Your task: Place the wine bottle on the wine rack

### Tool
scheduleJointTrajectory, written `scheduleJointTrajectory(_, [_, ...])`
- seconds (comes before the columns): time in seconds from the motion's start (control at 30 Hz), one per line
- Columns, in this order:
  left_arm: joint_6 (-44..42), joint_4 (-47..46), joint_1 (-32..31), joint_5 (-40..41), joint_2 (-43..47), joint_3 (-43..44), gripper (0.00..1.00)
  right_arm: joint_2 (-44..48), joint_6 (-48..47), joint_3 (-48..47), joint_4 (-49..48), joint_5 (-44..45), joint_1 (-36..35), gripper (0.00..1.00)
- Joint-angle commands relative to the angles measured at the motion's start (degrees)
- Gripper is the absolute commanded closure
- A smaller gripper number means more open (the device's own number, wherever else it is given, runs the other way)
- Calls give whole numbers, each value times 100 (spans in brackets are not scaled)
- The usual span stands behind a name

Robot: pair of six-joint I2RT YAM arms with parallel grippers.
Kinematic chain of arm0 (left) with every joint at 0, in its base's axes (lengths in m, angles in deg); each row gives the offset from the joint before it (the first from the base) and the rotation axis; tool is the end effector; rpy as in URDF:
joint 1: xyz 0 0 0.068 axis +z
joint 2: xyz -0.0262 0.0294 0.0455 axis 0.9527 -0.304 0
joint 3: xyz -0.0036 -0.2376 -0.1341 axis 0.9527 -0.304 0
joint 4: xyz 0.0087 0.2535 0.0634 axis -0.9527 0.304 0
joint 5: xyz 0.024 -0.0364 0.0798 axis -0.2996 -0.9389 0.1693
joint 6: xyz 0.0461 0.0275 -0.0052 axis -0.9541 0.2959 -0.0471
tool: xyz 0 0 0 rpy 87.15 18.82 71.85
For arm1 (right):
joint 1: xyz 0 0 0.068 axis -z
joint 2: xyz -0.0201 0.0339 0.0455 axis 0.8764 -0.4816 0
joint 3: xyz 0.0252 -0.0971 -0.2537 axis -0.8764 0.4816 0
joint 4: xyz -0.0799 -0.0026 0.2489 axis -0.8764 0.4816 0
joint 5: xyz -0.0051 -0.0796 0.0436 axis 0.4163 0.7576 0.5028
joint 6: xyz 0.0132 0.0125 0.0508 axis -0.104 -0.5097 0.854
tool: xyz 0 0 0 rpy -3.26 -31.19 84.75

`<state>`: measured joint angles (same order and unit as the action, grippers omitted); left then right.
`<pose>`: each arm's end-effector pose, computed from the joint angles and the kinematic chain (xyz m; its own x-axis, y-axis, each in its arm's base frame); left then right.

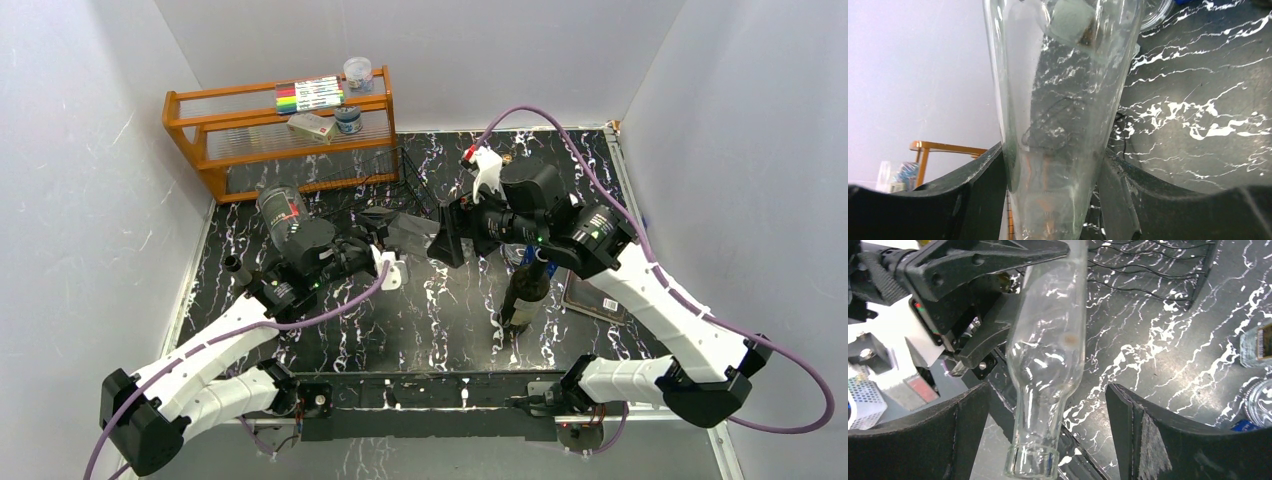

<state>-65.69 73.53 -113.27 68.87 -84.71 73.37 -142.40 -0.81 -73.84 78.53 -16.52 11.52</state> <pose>0.1624 -0.1559 0.3331 0.6842 0.4552 -0.5698 0.5239 0.2368 0.8182 0.1499 0.1840 0.4385 -0.5529 -0.1423 -0.8210 -0.6878 0.6342 0.3532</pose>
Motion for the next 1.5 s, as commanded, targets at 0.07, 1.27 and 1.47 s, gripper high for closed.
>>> scheduleJointTrajectory(0.07, [-930, -391, -63, -217, 84, 250, 81, -380, -218, -338, 217, 512, -32, 4])
scheduleJointTrajectory(1.27, [80, 567, -341, 1082, -554, 668, 18, -160, -312, 967, -871, 614, -73, 100])
scheduleJointTrajectory(1.47, [475, 642, -340, 1099, -491, 772, 2, 46, -203, 1036, -884, 755, -75, 100])
